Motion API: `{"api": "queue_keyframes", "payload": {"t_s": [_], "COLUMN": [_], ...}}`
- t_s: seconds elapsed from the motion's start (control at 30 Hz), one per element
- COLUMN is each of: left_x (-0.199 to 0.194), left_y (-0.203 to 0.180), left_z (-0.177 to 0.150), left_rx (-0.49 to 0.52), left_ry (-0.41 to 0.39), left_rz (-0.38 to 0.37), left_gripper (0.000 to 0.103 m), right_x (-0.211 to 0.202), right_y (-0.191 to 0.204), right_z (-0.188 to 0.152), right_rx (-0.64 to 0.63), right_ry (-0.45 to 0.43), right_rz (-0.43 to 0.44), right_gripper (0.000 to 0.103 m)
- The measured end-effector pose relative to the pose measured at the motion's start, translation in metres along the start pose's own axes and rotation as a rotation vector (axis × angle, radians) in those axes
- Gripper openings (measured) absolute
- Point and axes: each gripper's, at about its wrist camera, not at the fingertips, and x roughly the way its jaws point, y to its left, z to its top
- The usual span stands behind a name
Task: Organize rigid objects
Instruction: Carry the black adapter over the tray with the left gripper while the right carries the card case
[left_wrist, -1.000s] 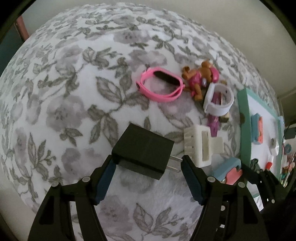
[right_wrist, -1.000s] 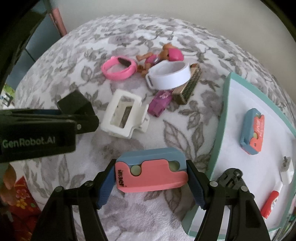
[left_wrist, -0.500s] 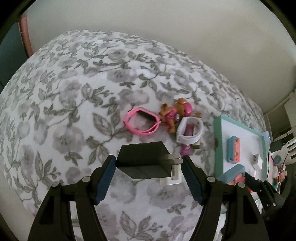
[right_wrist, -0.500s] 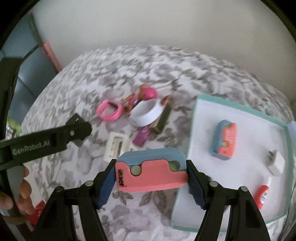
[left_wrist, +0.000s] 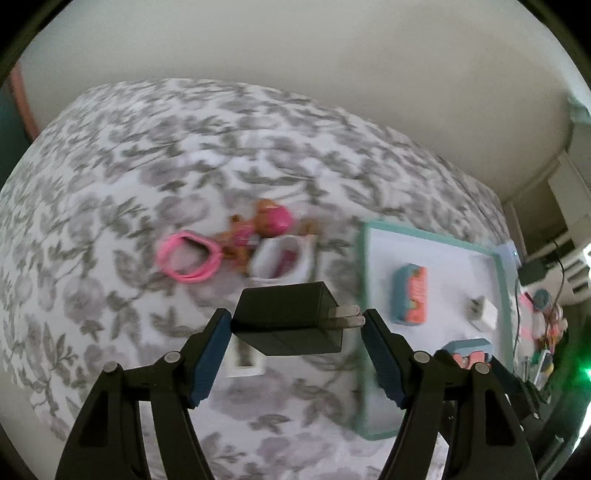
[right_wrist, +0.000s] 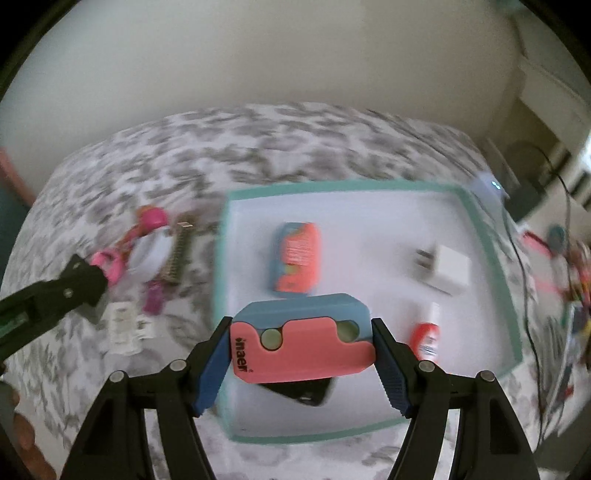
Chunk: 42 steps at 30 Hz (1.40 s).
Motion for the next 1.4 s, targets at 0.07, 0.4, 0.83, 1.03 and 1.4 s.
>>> {"api": "queue_keyframes", "payload": {"t_s": [0.07,0.4,0.83,1.03,1.4], "left_x": [0.005,0.035,0.055,0.062,0.072], "left_y": [-0.021,-0.106,-0.120,-0.118,-0.116], "left_z": [-0.001,-0.012,-0.013,-0.018,-0.022], "left_rx": [0.038,0.214,0.238,0.226,0.212], "left_ry": [0.012,0.048,0.064,0.096,0.150], "left_rz": [-0.016,-0.103,-0.182,-0.207,-0.221], "left_gripper": [0.073,0.073,0.073,0.073,0.073], "right_x": [0.004,0.021,0.034,0.040,0.040], "right_y": [-0.018,-0.094,-0.133,-0.133,-0.131], "right_z": [0.001,-0.002,-0.006,-0.007,-0.007], "right_rx": [0.055,0.280,0.369,0.364,0.353], "right_ry": [0.025,0.082,0.112,0.125,0.124], "right_rz": [-0.023,-0.109,-0.221,-0.218,-0.202], "right_gripper": [0.074,0.074,0.074,0.074,0.074]}}
